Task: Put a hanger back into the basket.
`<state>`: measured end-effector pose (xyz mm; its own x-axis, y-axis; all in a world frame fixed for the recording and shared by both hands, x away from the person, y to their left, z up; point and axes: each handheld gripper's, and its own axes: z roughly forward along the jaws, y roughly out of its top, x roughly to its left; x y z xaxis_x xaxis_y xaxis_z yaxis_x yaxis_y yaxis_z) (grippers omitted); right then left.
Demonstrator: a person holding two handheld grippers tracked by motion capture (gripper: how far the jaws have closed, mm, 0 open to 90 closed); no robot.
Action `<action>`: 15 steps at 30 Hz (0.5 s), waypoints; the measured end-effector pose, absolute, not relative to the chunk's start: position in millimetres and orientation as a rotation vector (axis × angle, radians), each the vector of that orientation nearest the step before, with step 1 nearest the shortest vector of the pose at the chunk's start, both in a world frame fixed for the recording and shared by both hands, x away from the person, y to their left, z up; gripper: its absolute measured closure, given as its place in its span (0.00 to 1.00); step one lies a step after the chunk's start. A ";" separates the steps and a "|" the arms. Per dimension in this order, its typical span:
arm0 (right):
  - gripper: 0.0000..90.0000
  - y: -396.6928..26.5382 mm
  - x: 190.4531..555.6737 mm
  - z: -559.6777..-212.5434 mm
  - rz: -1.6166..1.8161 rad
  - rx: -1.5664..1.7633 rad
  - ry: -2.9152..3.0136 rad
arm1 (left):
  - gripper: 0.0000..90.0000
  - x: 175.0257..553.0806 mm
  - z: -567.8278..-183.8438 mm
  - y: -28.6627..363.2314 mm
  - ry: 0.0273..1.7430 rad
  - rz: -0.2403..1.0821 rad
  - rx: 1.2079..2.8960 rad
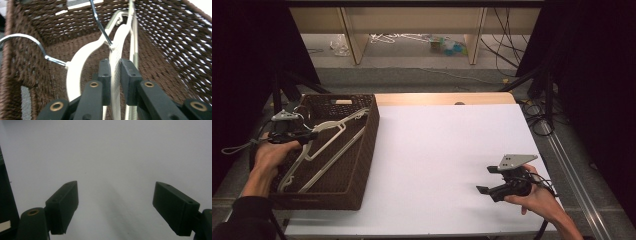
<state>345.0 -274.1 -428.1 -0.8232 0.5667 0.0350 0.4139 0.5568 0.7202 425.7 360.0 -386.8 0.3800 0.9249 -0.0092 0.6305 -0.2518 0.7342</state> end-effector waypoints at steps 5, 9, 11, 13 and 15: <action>0.24 -273.1 344.8 -428.5 1.120 0.822 2.593 | 0.84 427.7 -398.3 366.7 1.379 0.627 1.995; 0.24 -273.4 344.2 -427.1 1.127 0.823 2.583 | 0.80 427.3 -403.7 372.9 1.421 0.638 1.972; 0.24 -273.3 344.5 -427.2 1.129 0.824 2.582 | 0.78 424.8 -405.7 378.6 1.451 0.656 1.950; 0.24 -272.9 344.8 -427.7 1.126 0.823 2.590 | 0.75 422.7 -405.2 380.6 1.460 0.664 1.930; 0.24 -272.5 344.3 -427.9 1.124 0.828 2.595 | 0.75 421.0 -403.8 381.2 1.447 0.664 1.933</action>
<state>344.3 -272.5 -427.9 -0.8246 0.5642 0.0421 0.4166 0.5552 0.7198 421.0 381.2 -403.8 0.2712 0.9622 0.0250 0.6465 -0.2014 0.7359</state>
